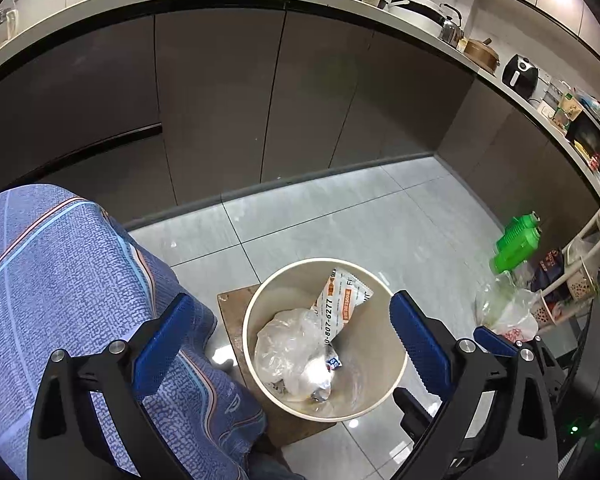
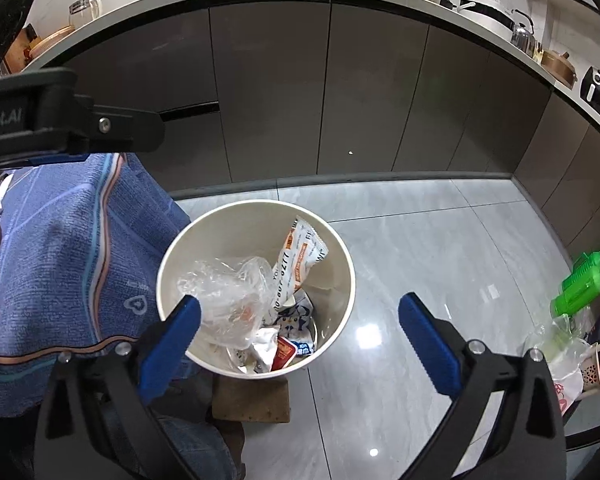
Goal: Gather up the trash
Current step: 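Move both tools back over the table toward the snack wrapper and paper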
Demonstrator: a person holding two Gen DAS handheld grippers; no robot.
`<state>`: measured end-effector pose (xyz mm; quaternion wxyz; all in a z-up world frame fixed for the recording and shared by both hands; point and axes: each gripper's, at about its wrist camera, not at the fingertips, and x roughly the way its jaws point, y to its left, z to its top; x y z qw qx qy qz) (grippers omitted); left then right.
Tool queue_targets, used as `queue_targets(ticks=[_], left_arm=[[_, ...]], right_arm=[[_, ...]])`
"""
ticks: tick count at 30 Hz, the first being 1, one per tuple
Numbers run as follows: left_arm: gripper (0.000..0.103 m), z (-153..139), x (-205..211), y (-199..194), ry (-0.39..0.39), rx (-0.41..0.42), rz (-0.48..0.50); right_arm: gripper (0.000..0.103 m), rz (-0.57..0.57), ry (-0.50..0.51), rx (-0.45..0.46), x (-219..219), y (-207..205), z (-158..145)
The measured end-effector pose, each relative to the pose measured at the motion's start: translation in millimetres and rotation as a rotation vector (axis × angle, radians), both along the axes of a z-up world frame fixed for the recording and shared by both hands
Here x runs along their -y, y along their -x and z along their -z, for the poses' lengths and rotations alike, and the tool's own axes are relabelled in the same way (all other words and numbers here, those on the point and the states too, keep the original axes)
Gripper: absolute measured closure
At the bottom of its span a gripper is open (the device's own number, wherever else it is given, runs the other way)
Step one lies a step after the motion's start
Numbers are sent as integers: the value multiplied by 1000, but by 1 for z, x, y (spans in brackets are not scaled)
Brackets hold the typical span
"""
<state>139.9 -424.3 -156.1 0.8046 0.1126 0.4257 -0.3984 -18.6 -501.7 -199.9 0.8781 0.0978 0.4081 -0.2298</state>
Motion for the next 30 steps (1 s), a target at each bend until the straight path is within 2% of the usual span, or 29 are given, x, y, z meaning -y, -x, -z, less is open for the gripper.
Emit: queue_targets(ticks=[14, 20, 24, 30], left_arm=[[9, -44, -32, 13, 55, 61, -32], [9, -67, -63, 19, 86, 75, -82], [9, -82, -86, 23, 82, 101, -117], [9, -96, -127, 22, 88, 97, -194]], right_arm=[[4, -25, -31, 65, -17, 4, -36], [4, -60, -6, 101, -34, 5, -59], [4, -81, 14, 119, -47, 7, -74], [4, -115, 47, 135, -67, 6, -92]])
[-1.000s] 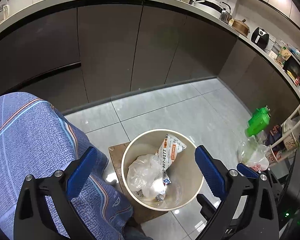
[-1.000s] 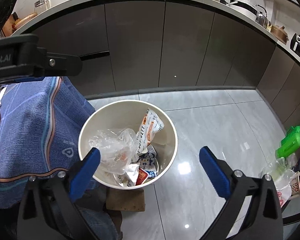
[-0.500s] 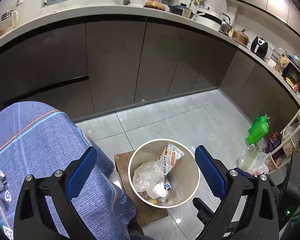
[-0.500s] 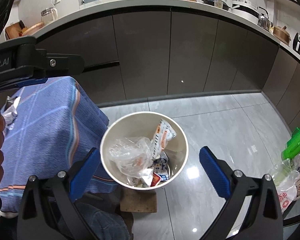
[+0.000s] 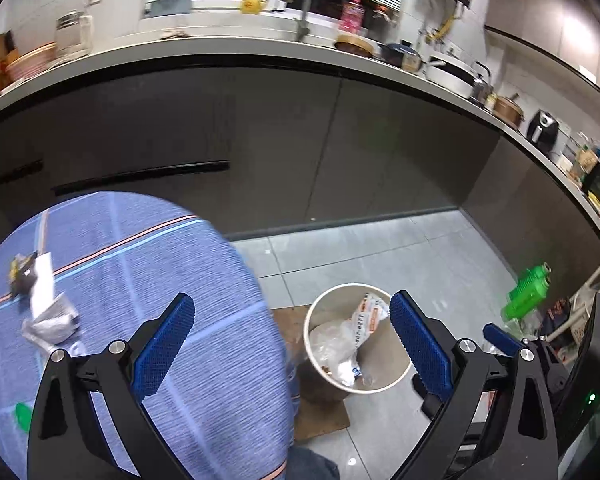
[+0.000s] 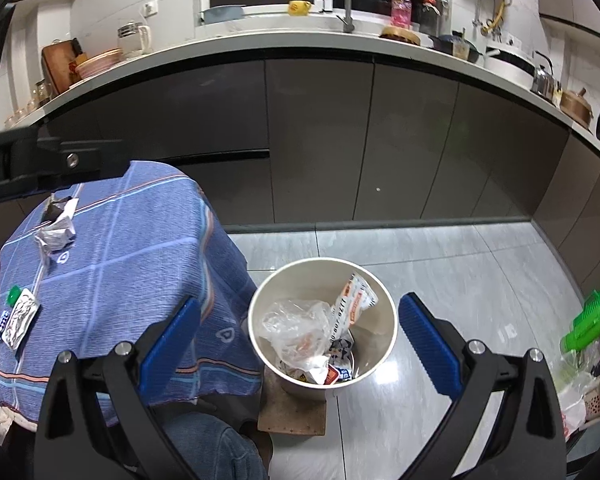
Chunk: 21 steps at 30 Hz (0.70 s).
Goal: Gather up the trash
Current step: 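Move both tools back over the table toward the snack wrapper and paper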
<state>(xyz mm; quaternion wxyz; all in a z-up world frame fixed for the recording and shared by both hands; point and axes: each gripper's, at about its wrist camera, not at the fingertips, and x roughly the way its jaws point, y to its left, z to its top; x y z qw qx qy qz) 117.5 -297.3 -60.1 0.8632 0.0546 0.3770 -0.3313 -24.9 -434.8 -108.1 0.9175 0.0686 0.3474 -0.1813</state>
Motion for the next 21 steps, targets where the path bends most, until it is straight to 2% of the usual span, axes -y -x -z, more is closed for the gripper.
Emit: queue_targets(ticks=[8, 21], left_arm=[[9, -11, -67, -4, 0, -5, -103], [9, -10, -187, -2, -13, -45, -271]], right_arm=[[4, -63, 17, 21, -32, -4, -19], [4, -294, -50, 53, -114, -27, -39]])
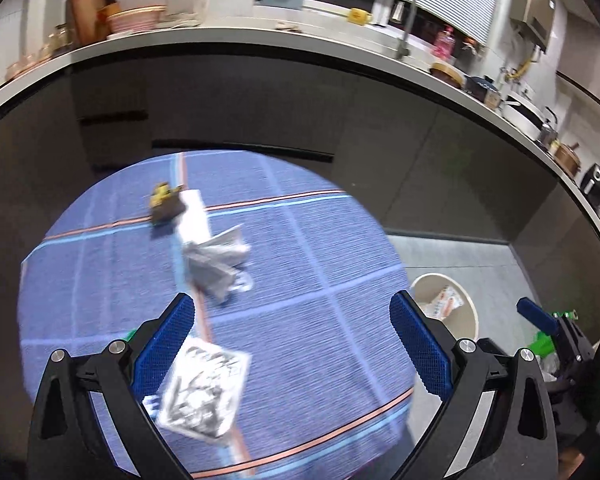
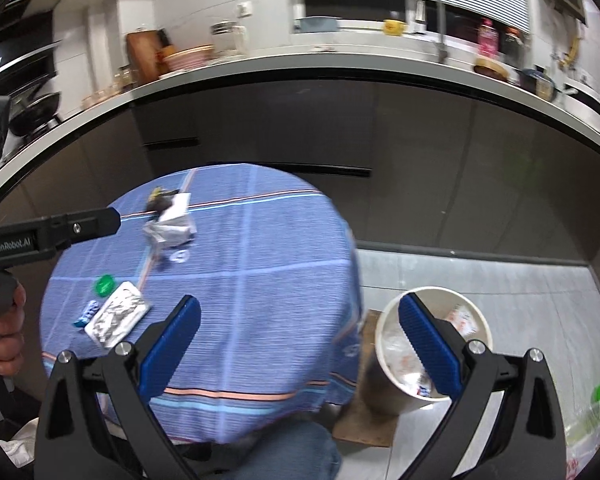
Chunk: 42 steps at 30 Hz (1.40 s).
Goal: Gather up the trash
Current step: 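Move both tools back over the table toward the snack wrapper and paper, then grasp the yellow-and-black snack wrapper with the left tool while the right tool grasps the folded white paper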
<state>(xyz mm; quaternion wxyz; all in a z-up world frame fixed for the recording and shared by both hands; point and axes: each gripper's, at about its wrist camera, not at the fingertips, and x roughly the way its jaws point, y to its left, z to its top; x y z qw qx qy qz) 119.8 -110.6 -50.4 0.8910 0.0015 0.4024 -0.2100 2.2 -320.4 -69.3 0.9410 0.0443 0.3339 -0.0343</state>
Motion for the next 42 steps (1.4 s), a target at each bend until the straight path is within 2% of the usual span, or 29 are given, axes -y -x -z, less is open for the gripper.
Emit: queue_targets(ticks=[13, 21, 32, 42], left_arm=[[9, 25, -100, 11, -27, -58, -137], [9, 35, -131, 11, -38, -69, -161], [9, 46, -150, -10, 13, -90, -161], [9, 47, -149, -57, 33, -86, -161]], right_arm=[[4, -203, -28, -47, -76, -35, 5], [4, -297, -90, -82, -110, -84, 11], [33, -336, -111, -174, -135, -149, 45], [45, -343, -124, -220, -147, -189, 76]])
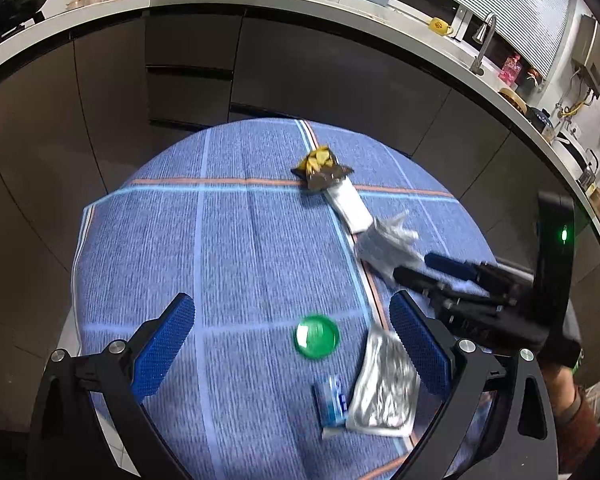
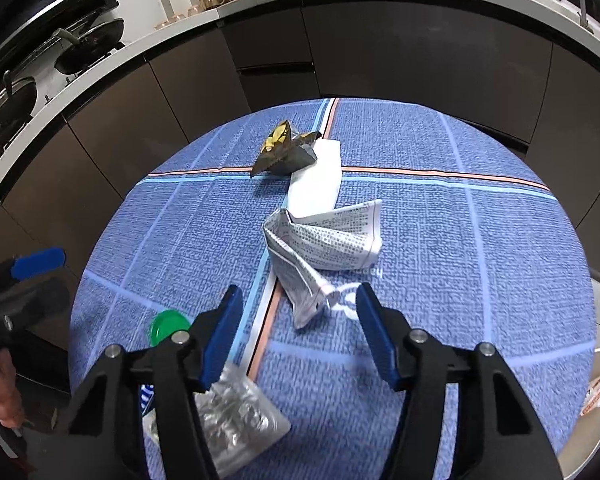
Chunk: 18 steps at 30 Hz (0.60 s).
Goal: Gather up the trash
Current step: 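Grasp the yellow-and-black snack wrapper with the left tool while the right tool grasps the folded white paper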
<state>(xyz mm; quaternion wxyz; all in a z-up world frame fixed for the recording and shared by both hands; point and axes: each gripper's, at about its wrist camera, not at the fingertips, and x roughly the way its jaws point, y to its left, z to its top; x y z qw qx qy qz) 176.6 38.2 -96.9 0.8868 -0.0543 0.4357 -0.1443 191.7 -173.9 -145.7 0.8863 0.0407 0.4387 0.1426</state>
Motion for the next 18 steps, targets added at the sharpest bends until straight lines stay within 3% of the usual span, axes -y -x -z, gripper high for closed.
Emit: queue_targets(ticks=[6, 11, 18], left_arm=[[9, -3, 10, -36, 14, 16, 8], [9, -2, 24, -67, 13, 25, 24], [9, 9, 51, -114, 12, -4, 37]], right_arm=[[58, -7, -9, -8, -3, -10, 7], [95, -16, -13, -24, -3, -14, 12], [98, -36, 36, 9, -6, -2, 6]])
